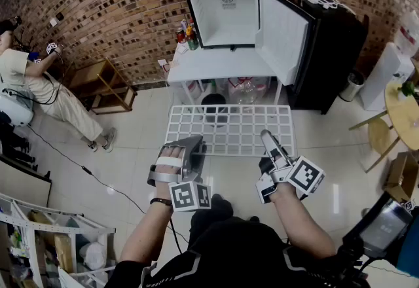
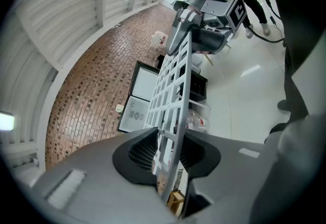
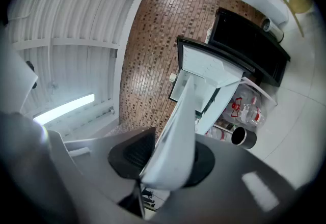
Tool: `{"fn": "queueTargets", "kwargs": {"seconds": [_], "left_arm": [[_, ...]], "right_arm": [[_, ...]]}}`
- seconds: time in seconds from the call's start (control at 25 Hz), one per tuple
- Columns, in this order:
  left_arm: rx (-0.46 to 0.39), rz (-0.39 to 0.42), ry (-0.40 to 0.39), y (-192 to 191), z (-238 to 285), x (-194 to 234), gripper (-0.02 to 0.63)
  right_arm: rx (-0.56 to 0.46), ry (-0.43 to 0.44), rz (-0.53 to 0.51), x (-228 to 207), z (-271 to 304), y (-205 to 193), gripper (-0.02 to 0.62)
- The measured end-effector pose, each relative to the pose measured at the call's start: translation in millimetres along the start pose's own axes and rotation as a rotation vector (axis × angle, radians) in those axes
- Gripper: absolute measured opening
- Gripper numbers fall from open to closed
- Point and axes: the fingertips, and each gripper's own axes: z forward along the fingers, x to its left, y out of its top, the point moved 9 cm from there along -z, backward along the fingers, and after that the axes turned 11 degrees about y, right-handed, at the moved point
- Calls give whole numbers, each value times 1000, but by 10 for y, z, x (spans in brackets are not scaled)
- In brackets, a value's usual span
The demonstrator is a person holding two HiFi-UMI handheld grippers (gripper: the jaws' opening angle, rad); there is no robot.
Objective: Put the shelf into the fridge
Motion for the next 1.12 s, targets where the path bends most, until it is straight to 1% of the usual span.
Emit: {"fn": "queueTargets", "kwargs": {"seconds": [0.12, 0.2, 0.24, 0.36, 0.52, 0.72, 1.0, 1.12], "left_arm": [[1, -36, 25, -63, 7, -63, 84], [-5, -24, 16, -129, 77, -33, 84], [-14, -16, 13, -164, 128, -5, 83], [-27, -16, 1, -295, 415, 94, 86], [-31, -61, -10, -505, 746, 194, 87], [-59, -82, -23, -732, 1080, 356, 89], [-121, -80, -47, -1074, 1511, 513, 92], [-151, -77, -49, -1200, 1745, 596, 97]], "right_arm": [[13, 12, -30, -76, 19, -19, 97], [2, -9, -12, -108, 88, -47, 94], [2, -15, -18, -112, 140, -40, 94], [16, -10, -71, -138, 448, 70, 95], [20, -18, -95, -252, 811, 119, 97], [-7, -53, -78, -370, 1146, 125, 98], [-54, -83, -113, -522, 1545, 74, 98], [-54, -64, -158, -547, 1801, 139, 98]]}}
